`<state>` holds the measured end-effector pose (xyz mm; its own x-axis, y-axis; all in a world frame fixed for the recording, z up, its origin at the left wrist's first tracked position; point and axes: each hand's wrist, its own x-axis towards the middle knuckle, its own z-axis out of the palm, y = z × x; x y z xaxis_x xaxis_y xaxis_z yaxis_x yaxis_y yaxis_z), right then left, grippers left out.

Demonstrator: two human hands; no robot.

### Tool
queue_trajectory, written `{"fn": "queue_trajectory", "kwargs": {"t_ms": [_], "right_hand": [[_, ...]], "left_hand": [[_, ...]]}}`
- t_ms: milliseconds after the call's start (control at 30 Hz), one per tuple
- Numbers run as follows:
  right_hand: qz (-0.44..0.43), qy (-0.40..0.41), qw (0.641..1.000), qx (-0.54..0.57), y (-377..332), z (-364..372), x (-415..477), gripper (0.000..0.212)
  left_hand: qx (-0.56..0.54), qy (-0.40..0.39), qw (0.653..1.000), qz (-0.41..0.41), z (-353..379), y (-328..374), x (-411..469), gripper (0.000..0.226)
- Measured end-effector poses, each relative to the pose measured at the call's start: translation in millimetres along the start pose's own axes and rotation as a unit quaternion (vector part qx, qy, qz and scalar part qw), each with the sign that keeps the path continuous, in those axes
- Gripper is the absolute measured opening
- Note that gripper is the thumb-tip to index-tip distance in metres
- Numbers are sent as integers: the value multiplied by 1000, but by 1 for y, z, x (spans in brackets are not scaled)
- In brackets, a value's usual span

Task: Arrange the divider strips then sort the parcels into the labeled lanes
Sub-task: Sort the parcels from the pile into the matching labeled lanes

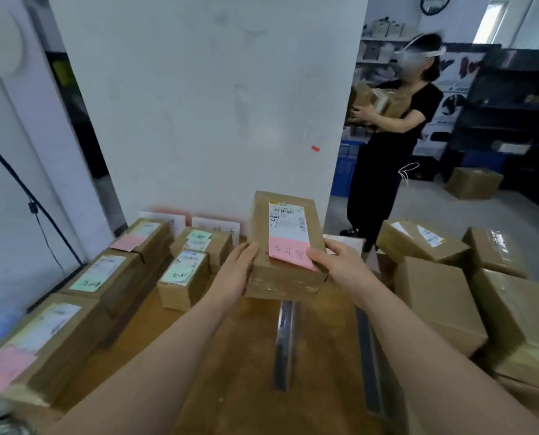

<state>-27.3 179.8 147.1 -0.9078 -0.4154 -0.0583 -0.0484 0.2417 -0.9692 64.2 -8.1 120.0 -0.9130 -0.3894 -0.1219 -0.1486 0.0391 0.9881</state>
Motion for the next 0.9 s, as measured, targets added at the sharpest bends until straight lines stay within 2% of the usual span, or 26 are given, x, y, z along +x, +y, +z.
{"fn": "queue_trajectory", "kwargs": {"t_ms": [167, 267, 400, 500, 600, 700, 767, 900], "right_hand": [[18, -24, 1000, 1, -5, 67, -1, 42], [26, -43, 999, 8, -8, 100, 0, 38], [31, -59, 998, 4, -9, 140, 3, 36], [42, -73, 996, 3, -9, 168, 0, 39], [46, -82, 996, -8, -12, 194, -3, 46], [38, -85, 996, -18, -23, 224, 1, 48], [29, -82, 996, -15, -31, 248, 6, 43], [24, -63, 998, -12, -48, 302, 22, 34]], "left_hand": [[-30, 26, 998, -54, -66, -15, -6, 58], [-16, 40, 997, -58, -96, -20, -17, 61], [-19, 64, 996, -53, -132, -31, -29, 40], [-16, 86, 994, -68, -156, -41, -41, 52], [-27, 94, 992, -76, -179, -46, -49, 47], [-25, 105, 990, -87, -209, -50, -48, 72], [-35, 108, 990, -86, -233, -52, -43, 77], [-45, 103, 991, -76, -293, -49, -26, 58]]}}
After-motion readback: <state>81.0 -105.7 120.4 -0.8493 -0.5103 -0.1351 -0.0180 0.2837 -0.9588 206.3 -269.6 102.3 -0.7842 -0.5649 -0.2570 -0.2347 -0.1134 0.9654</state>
